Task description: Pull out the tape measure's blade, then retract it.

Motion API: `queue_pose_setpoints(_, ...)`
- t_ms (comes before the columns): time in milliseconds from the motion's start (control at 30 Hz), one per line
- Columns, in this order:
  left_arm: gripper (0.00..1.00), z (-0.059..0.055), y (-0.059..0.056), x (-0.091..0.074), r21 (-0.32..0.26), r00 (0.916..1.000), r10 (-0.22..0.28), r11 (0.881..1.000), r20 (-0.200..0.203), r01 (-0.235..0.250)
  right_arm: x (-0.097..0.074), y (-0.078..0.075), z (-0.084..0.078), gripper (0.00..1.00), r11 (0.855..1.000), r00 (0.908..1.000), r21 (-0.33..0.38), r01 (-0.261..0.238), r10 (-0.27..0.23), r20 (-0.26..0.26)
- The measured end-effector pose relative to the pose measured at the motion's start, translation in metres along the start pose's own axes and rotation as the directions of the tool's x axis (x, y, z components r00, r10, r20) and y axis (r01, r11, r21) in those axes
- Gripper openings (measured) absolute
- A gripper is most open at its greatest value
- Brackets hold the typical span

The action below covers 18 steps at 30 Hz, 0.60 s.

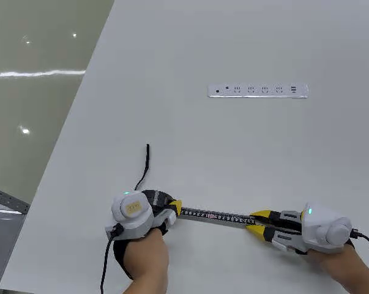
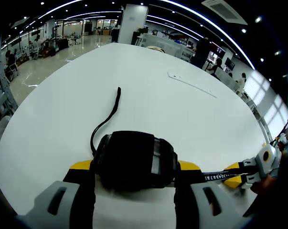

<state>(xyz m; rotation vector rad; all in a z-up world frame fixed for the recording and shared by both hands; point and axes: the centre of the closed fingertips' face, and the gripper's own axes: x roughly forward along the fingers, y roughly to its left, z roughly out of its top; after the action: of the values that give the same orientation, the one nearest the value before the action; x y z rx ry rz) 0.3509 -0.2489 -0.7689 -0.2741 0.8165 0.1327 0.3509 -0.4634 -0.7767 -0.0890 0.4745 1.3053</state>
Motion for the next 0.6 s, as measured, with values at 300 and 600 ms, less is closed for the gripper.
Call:
queue_pose_setpoints(300, 0.65, 0.0, 0.0, 0.0, 0.001, 1.0, -0.001, 1.0, -0.001, 0.001, 0.007, 0.001, 0.003, 0.13, 1.0, 0.9999, -0.001, -0.01, 0.01, 0.001)
queue_pose_setpoints(600, 0.65, 0.0, 0.0, 0.0, -0.002, 1.0, -0.001, 1.0, -0.004, 0.001, 0.016, 0.004, 0.007, 0.13, 1.0, 0.9998, 0.0, -0.02, 0.02, 0.005)
